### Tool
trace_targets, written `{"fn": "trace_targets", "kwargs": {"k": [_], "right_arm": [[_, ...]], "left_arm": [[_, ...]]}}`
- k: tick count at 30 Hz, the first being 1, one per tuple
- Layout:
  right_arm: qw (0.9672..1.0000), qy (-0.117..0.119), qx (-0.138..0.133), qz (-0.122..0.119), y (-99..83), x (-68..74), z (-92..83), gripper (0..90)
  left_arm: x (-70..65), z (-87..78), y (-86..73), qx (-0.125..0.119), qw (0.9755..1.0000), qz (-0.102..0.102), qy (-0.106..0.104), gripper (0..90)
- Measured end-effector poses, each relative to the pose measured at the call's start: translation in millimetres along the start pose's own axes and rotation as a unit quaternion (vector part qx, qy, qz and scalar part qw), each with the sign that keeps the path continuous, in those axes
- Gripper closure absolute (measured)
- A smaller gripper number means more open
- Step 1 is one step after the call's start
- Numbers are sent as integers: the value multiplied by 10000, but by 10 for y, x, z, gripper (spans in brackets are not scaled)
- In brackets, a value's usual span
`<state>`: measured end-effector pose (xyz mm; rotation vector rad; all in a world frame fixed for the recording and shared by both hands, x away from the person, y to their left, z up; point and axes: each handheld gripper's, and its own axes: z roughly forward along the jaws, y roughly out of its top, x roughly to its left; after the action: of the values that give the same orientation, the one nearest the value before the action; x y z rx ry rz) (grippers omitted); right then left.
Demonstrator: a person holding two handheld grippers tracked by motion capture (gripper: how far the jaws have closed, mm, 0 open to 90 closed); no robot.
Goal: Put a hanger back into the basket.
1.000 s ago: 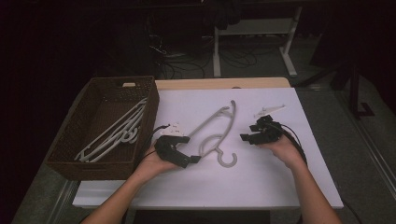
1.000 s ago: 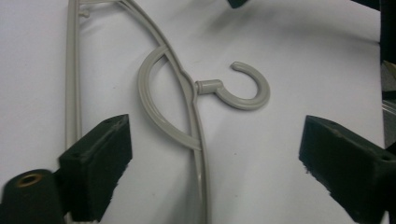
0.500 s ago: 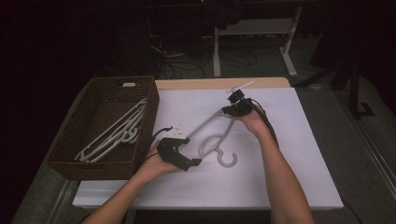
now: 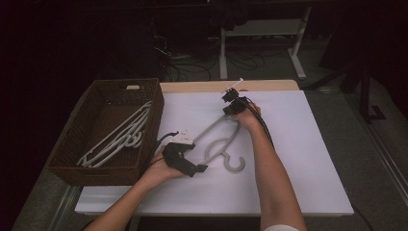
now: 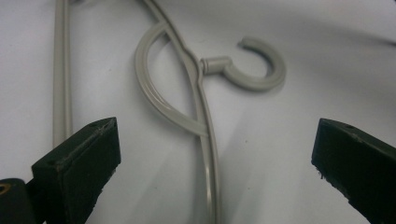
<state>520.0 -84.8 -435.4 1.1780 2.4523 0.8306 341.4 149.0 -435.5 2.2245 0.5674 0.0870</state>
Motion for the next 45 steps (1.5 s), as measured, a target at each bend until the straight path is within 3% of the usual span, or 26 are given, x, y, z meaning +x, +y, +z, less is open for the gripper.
{"fn": "trace_targets", "kwargs": {"k": [3,10,15,23,25,31,32,34,35,36,40,45], "right_arm": [[10000,2,26,0,-5,0,22,893],[10000,29,75,6,-3,-13,58,893],[9999,42,93,5,-1,-18,66,894],[9999,30,144,-25,10,-10,75,894],[9999,37,145,-30,9,-12,77,894],[9999,52,90,-46,10,-17,57,891],[9999,47,91,-51,14,-19,39,836],[9999,85,80,-38,14,-21,15,809],[9999,146,52,-26,12,-24,-24,782],[9996,272,-5,-17,9,-37,-156,727],[9991,397,-112,35,-40,-67,-400,621],[9984,453,-314,125,-247,-132,-772,430]], "left_arm": [[16,37,-2,126,9999,-1,-25,21],[75,148,6,580,9982,71,-112,195],[78,228,55,861,9959,210,-199,414],[66,295,140,1150,9923,370,-261,669],[62,300,150,1210,9916,409,-198,727],[84,297,163,1229,9920,198,-199,780],[87,300,160,1257,9918,189,-130,786],[101,298,157,1271,9917,153,-99,813],[126,290,152,1242,9920,66,-223,813],[124,284,156,1216,9923,18,-214,813],[102,259,179,1130,9934,-21,-170,815],[78,211,210,1023,9947,-47,-107,816]]}}
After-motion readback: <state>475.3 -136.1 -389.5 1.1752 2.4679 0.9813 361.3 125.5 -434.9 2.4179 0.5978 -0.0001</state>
